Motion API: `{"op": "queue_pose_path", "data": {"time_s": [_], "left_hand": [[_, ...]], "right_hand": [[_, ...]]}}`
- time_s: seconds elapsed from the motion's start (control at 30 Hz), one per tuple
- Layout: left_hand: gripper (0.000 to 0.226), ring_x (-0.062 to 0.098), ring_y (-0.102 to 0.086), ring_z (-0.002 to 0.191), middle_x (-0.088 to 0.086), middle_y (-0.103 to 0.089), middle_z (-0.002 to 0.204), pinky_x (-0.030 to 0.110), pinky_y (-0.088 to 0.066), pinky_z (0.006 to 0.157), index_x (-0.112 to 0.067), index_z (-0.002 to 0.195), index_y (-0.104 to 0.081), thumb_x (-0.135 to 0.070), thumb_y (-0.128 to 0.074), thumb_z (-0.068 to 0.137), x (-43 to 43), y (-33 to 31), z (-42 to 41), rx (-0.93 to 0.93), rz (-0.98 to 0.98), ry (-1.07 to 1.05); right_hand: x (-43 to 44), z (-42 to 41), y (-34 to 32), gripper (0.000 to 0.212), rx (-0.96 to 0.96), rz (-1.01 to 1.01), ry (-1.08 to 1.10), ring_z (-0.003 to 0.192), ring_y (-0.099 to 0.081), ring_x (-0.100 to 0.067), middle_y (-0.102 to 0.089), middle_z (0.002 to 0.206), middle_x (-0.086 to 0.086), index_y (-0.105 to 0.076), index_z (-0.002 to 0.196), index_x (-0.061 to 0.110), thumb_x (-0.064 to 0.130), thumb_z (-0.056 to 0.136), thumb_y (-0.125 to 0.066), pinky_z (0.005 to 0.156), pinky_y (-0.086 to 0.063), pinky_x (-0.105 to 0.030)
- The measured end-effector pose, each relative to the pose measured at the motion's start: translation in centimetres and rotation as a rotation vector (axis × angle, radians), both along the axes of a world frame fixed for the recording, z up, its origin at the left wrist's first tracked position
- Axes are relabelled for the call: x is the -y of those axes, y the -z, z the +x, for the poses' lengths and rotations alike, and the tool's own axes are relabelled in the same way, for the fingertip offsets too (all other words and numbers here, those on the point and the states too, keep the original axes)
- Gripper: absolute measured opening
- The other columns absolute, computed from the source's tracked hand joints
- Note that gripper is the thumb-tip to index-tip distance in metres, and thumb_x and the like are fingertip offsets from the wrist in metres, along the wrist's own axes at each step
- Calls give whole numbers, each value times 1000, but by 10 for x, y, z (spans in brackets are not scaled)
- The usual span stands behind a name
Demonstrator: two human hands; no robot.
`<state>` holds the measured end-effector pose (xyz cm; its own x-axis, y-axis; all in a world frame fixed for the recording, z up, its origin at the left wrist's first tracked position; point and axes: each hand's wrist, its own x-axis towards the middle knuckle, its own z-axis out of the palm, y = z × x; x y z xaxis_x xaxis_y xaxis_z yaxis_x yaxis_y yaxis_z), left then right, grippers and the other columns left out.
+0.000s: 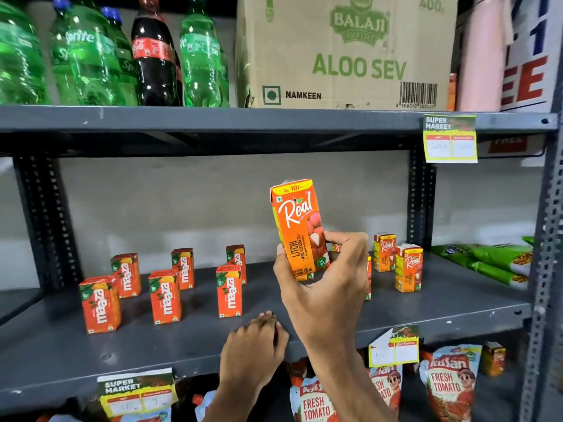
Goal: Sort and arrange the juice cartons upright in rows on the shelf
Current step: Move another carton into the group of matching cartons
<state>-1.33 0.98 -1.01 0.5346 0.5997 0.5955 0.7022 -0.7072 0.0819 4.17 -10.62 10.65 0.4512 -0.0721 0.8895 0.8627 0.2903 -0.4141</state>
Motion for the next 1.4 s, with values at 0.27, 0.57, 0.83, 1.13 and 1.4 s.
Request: {"op": "queue_pose_path", "data": {"time_s": [0.27,0.57,0.83,1.13,1.4], "left_hand": [[41,10,-66,88,-10,-69,111,24,-47,71,-25,111,-60,-42,-27,93,3,1,0,37,26,24],[40,13,-67,64,-8,-73,83,26,-48,51,-26,94,-65,-42,-29,90,4,-4,3,0,57,-12],[19,13,-67,54,-5,-74,75,24,-49,42,-16,86,-73,-26,-75,70,2,-1,5,34,177,-16],[16,16,-67,54,-5,-75,79,27,-49,42,-17,88,-73,-25,-69,75,1,0,6,40,170,-25],[15,19,-67,54,-3,-74,77,30,-52,46,-18,89,-70,-28,-62,82,3,0,5,31,110,-25]], "right_hand": [[-7,12,11,49,-41,-41,-6,87,-62,-11,-47,94,13,-38,104,28,49,76,-73,64,-58,-27],[-44,64,74,57,-204,-399,-2,79,-58,-6,-49,92,9,-32,101,31,47,70,-78,63,-40,-8],[-81,98,91,60,-290,-702,17,81,-65,-15,-54,98,2,-32,101,25,49,71,-79,48,-24,-7],[-93,107,94,60,-331,-742,37,96,-64,-23,-51,113,-7,-38,119,14,47,80,-71,51,-22,-9],[-92,104,97,80,-311,-793,57,109,-62,-28,-48,127,-9,-30,134,13,42,76,-77,65,-35,-19]]}}
